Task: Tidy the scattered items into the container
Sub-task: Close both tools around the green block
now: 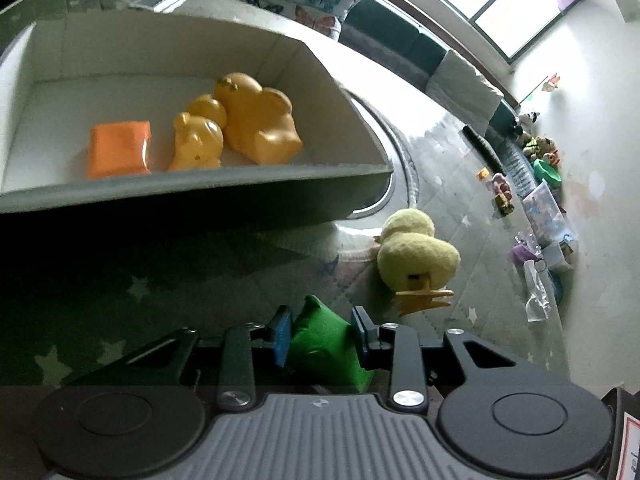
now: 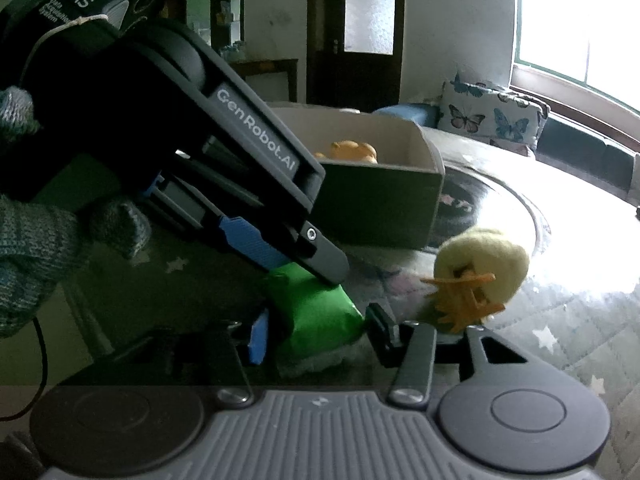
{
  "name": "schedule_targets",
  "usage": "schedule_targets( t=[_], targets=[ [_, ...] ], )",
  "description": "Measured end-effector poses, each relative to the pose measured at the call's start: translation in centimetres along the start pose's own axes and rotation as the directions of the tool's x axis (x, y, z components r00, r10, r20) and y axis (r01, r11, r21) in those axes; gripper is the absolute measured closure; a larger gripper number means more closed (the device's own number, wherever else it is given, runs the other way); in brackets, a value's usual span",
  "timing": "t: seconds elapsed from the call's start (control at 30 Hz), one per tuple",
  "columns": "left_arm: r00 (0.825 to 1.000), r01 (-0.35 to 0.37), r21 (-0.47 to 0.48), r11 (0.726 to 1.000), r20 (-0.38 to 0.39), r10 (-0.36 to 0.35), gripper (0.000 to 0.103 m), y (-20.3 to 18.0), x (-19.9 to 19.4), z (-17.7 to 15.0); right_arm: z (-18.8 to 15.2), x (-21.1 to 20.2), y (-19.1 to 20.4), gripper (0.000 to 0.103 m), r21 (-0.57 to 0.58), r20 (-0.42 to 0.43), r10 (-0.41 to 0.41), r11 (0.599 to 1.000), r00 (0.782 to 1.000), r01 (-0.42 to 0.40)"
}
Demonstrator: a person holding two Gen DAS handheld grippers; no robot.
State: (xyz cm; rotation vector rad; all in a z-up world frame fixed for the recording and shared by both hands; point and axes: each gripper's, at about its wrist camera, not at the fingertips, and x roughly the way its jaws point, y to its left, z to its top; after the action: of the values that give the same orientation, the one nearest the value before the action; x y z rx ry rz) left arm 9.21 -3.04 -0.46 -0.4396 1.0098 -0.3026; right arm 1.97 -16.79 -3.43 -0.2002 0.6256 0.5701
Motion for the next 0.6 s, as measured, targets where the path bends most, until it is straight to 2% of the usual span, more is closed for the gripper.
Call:
schedule_targets(
  t=[0.37, 0.6],
  targets=[
    [0.994, 0.011, 0.012, 1.0, 0.111, -0.012, 0.07, -0.2, -4.0, 2.0, 3.4, -0.7, 1.0, 0.056, -0.067, 0.088, 0.006, 0.998, 0.996, 0.0],
    [0.977, 0.003, 0.015, 1.0, 0.213, -0.006, 0.07, 0.1, -6.7, 4.7, 7.1, 0.2, 1.9, 0.057, -0.137, 0.161, 0.016, 0.99, 0.987, 0.007]
  ],
)
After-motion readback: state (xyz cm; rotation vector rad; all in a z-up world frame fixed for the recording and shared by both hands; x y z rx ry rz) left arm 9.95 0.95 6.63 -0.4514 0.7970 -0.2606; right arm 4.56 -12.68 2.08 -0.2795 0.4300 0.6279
